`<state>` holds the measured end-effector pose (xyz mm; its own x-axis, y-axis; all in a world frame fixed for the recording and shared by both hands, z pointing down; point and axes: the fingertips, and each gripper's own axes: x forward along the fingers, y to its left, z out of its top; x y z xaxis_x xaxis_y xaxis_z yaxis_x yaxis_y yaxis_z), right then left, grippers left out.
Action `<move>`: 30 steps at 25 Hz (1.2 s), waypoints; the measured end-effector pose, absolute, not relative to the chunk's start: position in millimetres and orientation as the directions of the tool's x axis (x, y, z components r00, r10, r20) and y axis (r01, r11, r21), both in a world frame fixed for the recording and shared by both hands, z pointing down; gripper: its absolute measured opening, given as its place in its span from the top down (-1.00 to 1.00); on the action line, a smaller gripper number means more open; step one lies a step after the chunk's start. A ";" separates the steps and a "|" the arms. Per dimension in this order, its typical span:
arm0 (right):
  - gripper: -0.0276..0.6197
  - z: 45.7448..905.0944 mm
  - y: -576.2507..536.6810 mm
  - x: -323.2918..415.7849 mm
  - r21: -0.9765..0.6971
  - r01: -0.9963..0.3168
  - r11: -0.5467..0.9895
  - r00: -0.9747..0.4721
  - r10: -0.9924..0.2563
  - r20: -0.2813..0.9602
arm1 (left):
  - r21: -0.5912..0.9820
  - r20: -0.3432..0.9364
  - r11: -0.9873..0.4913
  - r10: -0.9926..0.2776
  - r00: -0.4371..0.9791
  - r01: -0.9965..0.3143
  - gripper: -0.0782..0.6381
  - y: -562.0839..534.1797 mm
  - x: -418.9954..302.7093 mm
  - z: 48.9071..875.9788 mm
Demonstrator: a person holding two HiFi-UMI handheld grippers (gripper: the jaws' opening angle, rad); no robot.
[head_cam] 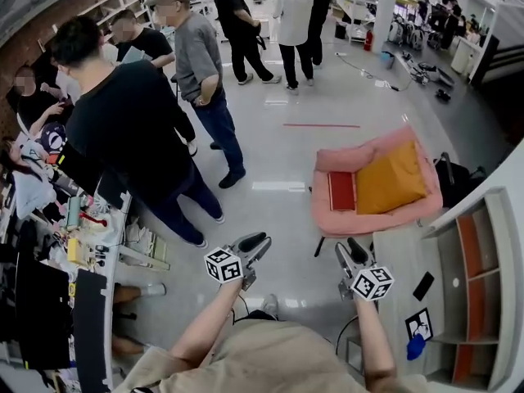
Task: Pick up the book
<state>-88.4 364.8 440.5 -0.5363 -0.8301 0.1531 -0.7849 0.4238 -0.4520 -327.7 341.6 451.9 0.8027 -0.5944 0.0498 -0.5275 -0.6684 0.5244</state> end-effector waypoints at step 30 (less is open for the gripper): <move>0.31 450.4 213.4 30.2 -0.459 -0.811 0.363 -0.483 -0.858 0.175 | 0.568 0.065 -0.659 -0.562 0.825 -0.494 0.50 182.3 -221.6 455.7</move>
<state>30.2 213.4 450.4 -0.4832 -0.8579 0.1746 -0.8108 0.3632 -0.4590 -221.6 182.3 455.7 0.8246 -0.5620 0.0646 -0.4936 -0.6590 0.5675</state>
